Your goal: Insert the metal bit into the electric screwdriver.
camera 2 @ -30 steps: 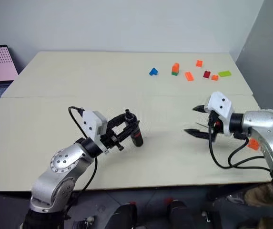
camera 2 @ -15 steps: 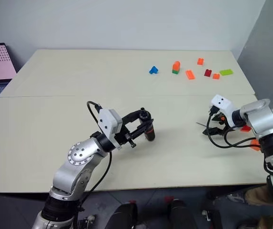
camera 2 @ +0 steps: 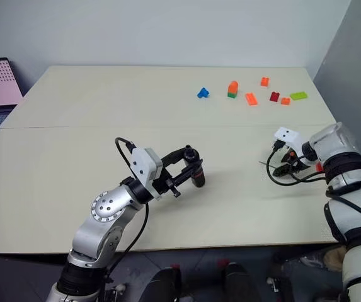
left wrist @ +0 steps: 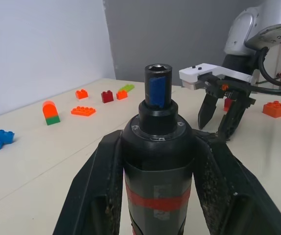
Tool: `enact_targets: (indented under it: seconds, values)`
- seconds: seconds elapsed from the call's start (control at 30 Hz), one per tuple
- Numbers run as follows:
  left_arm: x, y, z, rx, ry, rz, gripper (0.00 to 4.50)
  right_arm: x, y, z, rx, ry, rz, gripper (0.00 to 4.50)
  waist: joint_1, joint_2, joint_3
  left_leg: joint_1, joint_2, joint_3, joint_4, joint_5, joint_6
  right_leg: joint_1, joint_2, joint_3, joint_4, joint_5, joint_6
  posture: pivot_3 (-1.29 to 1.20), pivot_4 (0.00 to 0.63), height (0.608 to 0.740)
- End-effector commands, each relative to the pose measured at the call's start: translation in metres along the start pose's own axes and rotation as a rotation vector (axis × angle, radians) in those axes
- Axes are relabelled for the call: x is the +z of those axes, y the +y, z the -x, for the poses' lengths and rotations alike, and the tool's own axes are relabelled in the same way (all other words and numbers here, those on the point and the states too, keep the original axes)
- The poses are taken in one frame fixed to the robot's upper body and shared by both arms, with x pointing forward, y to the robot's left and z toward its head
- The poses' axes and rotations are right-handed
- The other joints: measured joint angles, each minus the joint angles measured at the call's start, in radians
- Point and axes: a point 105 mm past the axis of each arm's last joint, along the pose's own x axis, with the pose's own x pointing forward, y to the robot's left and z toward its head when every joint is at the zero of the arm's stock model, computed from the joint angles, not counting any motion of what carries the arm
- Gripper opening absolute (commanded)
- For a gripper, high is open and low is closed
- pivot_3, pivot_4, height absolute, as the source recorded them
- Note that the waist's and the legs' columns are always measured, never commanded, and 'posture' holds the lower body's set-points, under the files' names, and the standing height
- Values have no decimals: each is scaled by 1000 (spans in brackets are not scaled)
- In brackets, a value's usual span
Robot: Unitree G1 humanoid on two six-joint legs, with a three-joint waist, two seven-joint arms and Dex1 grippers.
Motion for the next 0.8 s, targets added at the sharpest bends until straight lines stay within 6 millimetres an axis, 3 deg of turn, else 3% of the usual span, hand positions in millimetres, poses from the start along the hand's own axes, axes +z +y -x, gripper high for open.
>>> enact_targets:
  seconds: [0.03,0.33,0.53,0.67,0.8]
  values:
    - [14,0,1,2,-50,-42,1650,-9,0,-5,11,44,-3,2386,0,0,0,0,0,0,0,0,0,0,0,0,0,0,0,0,150,740]
    - [16,0,1,-16,-50,-47,1649,-8,3,-8,40,39,-23,104,0,0,0,3,0,-1,1,0,0,4,0,-1,1,1,-1,0,150,740]
    - [16,1,0,-29,-42,-50,1645,25,3,-2,38,-148,-29,0,-7,0,0,5,0,-1,1,0,0,6,0,-1,1,1,-1,0,150,740]
    - [17,10,-2,14,-38,-45,1644,53,2,14,34,-353,-67,0,-11,1,0,3,0,-1,1,0,0,4,0,-1,2,1,-1,0,150,740]
    - [21,24,-3,90,-43,-22,1643,94,10,46,-26,-684,-9,0,-7,1,0,0,0,-2,1,0,0,1,0,-1,3,1,-1,0,150,740]
